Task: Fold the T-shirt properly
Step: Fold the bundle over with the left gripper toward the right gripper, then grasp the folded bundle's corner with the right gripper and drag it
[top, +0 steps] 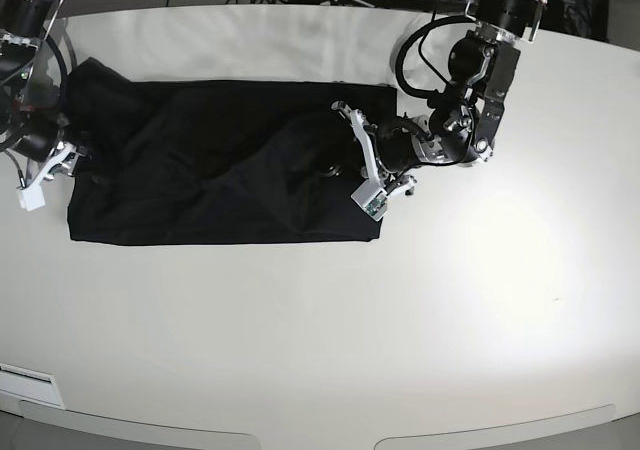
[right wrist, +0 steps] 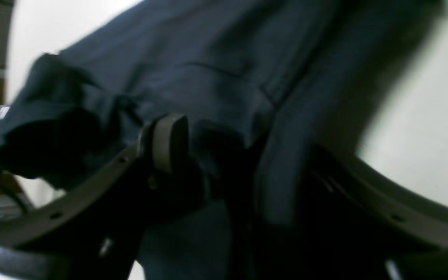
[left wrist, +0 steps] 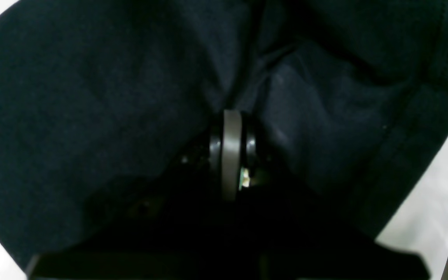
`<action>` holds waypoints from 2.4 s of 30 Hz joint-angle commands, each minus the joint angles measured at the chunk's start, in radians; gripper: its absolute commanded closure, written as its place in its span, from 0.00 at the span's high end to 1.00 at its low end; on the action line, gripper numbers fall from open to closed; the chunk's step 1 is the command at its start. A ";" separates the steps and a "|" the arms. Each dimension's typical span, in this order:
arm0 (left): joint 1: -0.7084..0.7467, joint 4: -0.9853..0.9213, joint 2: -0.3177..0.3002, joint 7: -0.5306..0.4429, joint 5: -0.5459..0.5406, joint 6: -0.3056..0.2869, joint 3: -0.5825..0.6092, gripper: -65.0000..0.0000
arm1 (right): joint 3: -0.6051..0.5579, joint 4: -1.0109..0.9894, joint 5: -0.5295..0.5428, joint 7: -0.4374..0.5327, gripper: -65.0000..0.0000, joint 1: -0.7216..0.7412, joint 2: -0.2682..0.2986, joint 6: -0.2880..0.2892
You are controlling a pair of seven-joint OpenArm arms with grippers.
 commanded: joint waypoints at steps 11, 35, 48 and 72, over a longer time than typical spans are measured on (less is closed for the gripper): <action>-0.027 0.003 0.009 0.077 -0.114 -0.039 -0.002 0.00 | -0.009 0.032 -0.003 0.001 0.00 0.013 -0.009 0.001; 0.028 0.113 0.010 0.408 -0.498 -0.167 -0.349 0.32 | -0.009 0.598 -0.525 0.028 0.00 0.005 0.177 -0.273; 0.043 0.113 0.013 0.400 -0.510 -0.167 -0.348 0.32 | -0.009 0.756 -0.077 -0.134 0.00 0.005 -0.044 -0.150; 0.043 0.113 0.012 0.378 -0.510 -0.167 -0.348 0.32 | -0.010 0.756 0.224 -0.151 0.00 -0.207 -0.219 0.001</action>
